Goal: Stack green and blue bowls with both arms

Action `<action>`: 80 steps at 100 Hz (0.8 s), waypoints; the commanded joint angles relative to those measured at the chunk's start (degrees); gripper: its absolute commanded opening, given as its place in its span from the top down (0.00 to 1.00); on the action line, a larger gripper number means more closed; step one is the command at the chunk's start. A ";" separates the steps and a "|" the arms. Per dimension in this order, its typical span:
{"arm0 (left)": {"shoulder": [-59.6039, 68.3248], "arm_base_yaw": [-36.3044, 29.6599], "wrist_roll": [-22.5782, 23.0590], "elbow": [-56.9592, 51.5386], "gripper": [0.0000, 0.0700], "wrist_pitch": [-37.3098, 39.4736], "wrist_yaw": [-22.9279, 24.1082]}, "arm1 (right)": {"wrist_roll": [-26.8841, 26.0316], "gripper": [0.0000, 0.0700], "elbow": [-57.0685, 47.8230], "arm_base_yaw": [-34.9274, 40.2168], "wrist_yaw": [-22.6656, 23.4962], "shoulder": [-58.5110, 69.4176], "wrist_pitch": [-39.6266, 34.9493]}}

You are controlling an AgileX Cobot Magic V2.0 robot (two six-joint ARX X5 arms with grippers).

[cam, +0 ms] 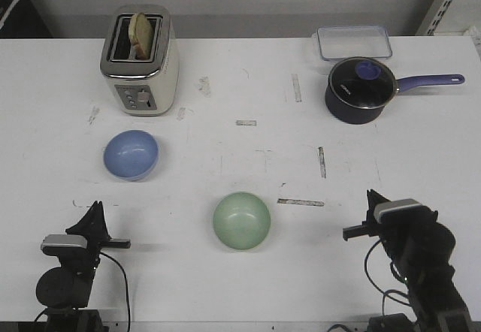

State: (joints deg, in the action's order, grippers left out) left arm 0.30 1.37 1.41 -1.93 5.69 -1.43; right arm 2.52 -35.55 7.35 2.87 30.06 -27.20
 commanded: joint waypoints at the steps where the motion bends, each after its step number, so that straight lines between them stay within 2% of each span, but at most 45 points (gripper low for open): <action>1: -0.11 0.02 -2.58 1.25 1.00 -0.15 0.35 | -0.90 1.00 2.43 0.02 -0.39 -4.55 1.22; 22: -0.09 0.02 -3.10 1.22 1.00 0.66 0.37 | -1.05 1.00 7.41 0.02 -1.46 -16.09 0.94; 36: -0.07 0.11 -8.55 -0.11 1.00 3.72 1.11 | -1.05 1.00 7.93 0.02 -1.42 -17.92 1.09; 44: 0.15 0.11 -9.22 -2.89 1.00 3.39 1.90 | -1.03 1.00 7.93 0.02 -1.44 -17.92 1.07; 66: 8.48 0.13 -8.79 -19.23 1.00 3.32 3.17 | -1.03 1.00 7.93 0.02 -1.42 -17.92 1.07; 80: 21.90 0.11 -4.66 -34.69 1.00 -0.46 3.08 | -1.03 1.00 7.96 0.02 -1.44 -17.92 1.05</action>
State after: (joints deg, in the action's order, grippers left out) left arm 16.29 1.39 -6.24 -30.04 6.83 1.54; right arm 2.11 -27.79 7.35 1.50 12.21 -26.68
